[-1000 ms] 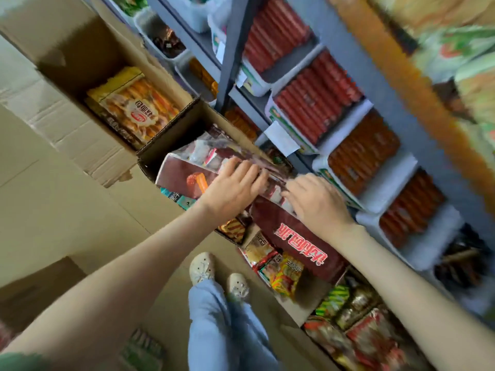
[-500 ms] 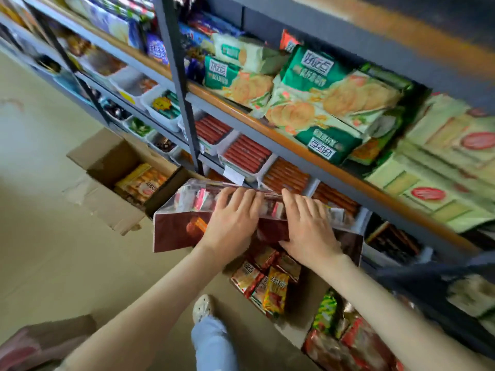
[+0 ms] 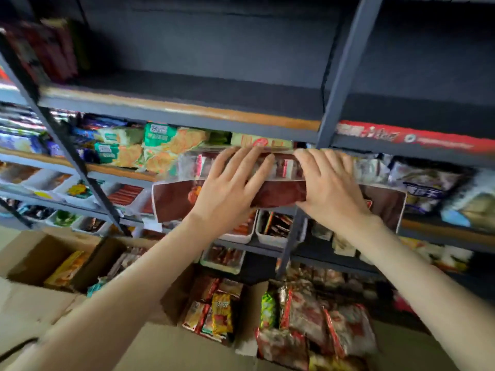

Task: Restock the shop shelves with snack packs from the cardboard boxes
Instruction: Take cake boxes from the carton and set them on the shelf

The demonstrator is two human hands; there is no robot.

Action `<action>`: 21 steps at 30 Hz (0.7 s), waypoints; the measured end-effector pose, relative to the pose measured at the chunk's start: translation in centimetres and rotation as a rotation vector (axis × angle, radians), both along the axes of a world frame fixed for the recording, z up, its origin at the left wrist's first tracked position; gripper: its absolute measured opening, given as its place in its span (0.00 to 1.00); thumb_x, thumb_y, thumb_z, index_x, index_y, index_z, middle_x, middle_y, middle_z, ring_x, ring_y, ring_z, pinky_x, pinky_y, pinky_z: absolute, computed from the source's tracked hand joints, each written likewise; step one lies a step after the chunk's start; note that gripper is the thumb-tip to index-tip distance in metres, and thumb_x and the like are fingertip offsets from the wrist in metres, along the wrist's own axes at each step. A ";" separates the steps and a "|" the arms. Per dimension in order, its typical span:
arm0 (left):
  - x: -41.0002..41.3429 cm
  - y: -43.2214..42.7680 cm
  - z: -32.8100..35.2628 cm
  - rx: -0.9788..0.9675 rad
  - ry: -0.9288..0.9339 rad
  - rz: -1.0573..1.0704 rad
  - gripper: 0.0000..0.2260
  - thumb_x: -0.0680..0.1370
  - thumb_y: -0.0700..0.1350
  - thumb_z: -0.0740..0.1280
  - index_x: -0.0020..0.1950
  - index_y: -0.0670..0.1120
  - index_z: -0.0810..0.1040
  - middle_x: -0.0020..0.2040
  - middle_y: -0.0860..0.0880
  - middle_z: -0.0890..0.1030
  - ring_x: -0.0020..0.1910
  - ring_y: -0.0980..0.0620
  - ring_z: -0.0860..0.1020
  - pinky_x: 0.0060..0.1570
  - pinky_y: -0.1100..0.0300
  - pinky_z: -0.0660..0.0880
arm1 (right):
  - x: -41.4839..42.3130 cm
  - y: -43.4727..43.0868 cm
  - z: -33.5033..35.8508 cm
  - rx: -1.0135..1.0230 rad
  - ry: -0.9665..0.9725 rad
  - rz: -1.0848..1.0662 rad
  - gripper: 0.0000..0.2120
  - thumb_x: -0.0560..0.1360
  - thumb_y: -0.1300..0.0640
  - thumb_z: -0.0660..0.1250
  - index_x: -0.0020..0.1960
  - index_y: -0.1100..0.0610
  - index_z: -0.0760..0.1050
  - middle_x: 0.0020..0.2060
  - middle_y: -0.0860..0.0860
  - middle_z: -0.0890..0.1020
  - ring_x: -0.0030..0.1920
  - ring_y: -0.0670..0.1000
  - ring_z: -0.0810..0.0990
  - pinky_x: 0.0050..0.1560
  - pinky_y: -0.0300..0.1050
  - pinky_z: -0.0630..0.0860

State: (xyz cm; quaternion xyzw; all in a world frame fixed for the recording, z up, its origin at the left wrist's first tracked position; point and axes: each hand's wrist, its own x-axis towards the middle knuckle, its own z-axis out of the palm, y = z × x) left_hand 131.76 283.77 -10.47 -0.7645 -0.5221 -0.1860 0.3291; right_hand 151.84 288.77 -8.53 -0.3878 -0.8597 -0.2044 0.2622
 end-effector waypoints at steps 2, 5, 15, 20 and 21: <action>3.0 1.4 2.1 0.078 0.032 -0.085 0.33 0.69 0.46 0.73 0.71 0.40 0.67 0.69 0.35 0.71 0.69 0.38 0.68 0.69 0.43 0.60 | 3.5 -0.8 2.2 0.074 0.020 -0.090 0.40 0.56 0.51 0.81 0.62 0.62 0.70 0.53 0.58 0.78 0.54 0.59 0.71 0.57 0.51 0.61; 7.8 3.0 4.5 0.173 0.035 -0.172 0.36 0.68 0.44 0.76 0.72 0.42 0.66 0.69 0.35 0.71 0.69 0.38 0.68 0.71 0.44 0.60 | 8.3 -2.1 5.0 0.143 0.017 -0.218 0.43 0.52 0.52 0.83 0.62 0.63 0.71 0.53 0.58 0.78 0.54 0.58 0.70 0.57 0.52 0.61; 23.0 3.9 13.1 0.579 0.017 -0.404 0.28 0.74 0.40 0.70 0.72 0.43 0.67 0.68 0.37 0.73 0.69 0.40 0.68 0.69 0.46 0.61 | 23.9 -5.1 12.9 0.520 0.039 -0.341 0.33 0.60 0.53 0.72 0.62 0.63 0.69 0.54 0.60 0.79 0.56 0.58 0.69 0.58 0.52 0.62; 30.7 4.7 18.0 0.885 0.005 -0.424 0.23 0.75 0.41 0.71 0.69 0.45 0.71 0.65 0.40 0.77 0.66 0.42 0.71 0.68 0.49 0.64 | 31.5 -4.7 17.5 0.843 0.021 -0.331 0.24 0.72 0.51 0.70 0.62 0.62 0.70 0.53 0.58 0.79 0.55 0.57 0.71 0.57 0.50 0.63; 32.4 4.9 18.7 0.923 0.000 -0.415 0.24 0.74 0.42 0.72 0.69 0.45 0.71 0.65 0.40 0.77 0.66 0.43 0.71 0.68 0.49 0.64 | 33.3 -4.5 18.4 0.895 0.013 -0.319 0.23 0.72 0.52 0.70 0.61 0.62 0.70 0.52 0.57 0.79 0.55 0.57 0.71 0.56 0.50 0.64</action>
